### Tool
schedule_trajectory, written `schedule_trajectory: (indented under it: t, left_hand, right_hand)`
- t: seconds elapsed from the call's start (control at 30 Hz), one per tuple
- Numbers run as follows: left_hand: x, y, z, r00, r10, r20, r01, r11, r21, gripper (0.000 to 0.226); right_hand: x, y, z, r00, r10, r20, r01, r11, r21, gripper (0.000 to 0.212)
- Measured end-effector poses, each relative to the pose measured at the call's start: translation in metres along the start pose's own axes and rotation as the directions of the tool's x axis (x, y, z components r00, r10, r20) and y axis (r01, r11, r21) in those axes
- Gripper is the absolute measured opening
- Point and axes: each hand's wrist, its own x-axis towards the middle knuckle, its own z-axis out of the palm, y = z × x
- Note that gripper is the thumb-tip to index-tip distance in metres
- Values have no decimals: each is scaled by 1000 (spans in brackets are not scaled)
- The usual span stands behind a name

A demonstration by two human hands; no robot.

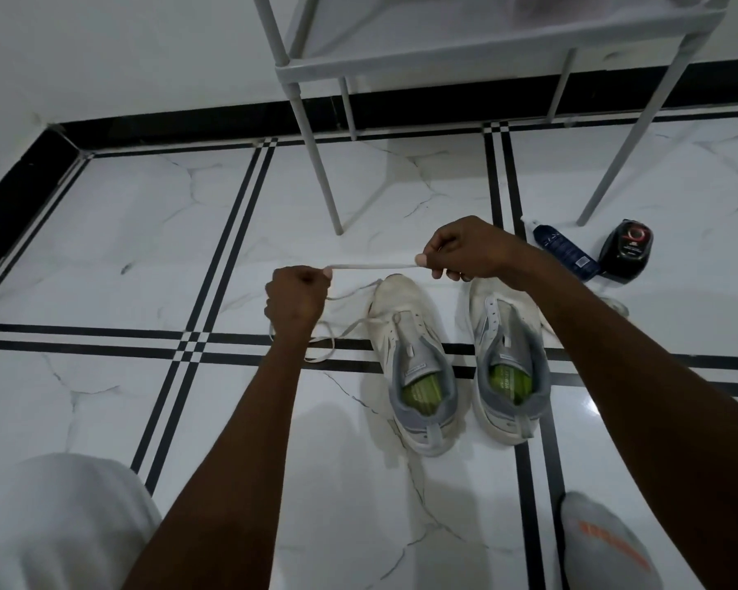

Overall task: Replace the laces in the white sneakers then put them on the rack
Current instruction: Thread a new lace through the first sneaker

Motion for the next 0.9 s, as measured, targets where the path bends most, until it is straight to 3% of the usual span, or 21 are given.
schedule_trajectory:
  t: [0.13,0.4,0.47,0.53,0.6,0.63,0.73,0.9]
  left_hand:
    - [6,-13,-6,969,-218,-115,223,974,35,27]
    - [15,-27,-17,936,-295,-190,312,948,62,27]
    - [13,-30,-14,975,-186,-117,198,975,99,26]
    - [5,-29,-6,995,82,57,-86,993,75,48]
    - [-5,-16,9,904,367,221,-368,929,-38,60]
    - [-11,-5,16,851,436,291,-433,898,-77,55]
    - [-29,21,32,784,472,403,-448,880,-158,26]
    - [-42,19,44,855,366,368,-191,881,-432,14]
  right_hand:
    - [2,2,-3,999,15,31,-14,999,-39,18]
    - [6,3,-4,988,98,122,-78,984,-159,14]
    - [9,7,2,993,115,41,-107,984,-146,10]
    - [13,10,11,993,109,-51,-116,983,-143,13]
    - [15,9,21,995,77,-68,-90,975,-203,13]
    - [16,8,26,996,55,-66,-70,968,-242,13]
    - [18,7,36,997,23,-78,-43,964,-262,13]
    - [14,16,41,975,93,-199,-93,996,9,23]
